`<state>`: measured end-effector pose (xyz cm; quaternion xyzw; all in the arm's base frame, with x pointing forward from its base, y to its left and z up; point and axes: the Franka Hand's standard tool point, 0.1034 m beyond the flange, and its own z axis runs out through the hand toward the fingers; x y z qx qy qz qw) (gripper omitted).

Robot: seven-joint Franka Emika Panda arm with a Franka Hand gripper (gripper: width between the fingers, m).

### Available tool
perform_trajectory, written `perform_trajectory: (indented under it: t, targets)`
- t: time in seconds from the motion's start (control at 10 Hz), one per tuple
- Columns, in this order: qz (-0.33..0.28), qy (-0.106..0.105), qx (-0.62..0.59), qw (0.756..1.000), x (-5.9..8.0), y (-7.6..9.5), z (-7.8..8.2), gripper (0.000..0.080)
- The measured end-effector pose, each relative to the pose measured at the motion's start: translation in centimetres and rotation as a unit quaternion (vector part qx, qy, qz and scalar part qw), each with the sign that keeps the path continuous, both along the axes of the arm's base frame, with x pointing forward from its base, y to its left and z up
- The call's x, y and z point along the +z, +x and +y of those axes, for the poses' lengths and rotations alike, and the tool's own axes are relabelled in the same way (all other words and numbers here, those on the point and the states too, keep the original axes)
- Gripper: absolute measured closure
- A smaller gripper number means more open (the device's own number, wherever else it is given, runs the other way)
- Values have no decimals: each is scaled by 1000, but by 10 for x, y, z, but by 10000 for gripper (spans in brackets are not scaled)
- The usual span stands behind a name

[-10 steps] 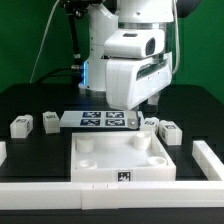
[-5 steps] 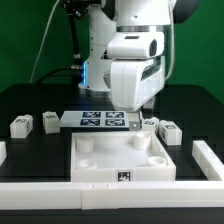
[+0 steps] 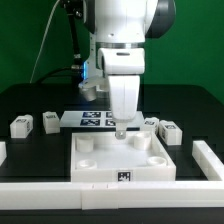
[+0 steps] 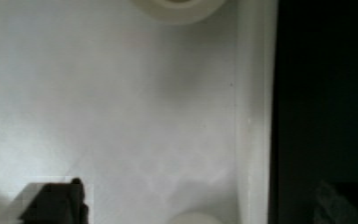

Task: Assemble one leg

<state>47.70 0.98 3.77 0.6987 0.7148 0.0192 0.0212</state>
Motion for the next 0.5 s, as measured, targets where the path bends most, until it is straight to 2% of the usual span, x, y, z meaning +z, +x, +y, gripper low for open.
perform_trajectory:
  t: [0.3, 0.5]
  targets:
    - [1, 0, 0, 1000, -2, -1, 0, 150]
    - [4, 4, 27, 1000, -20, -12, 4, 150]
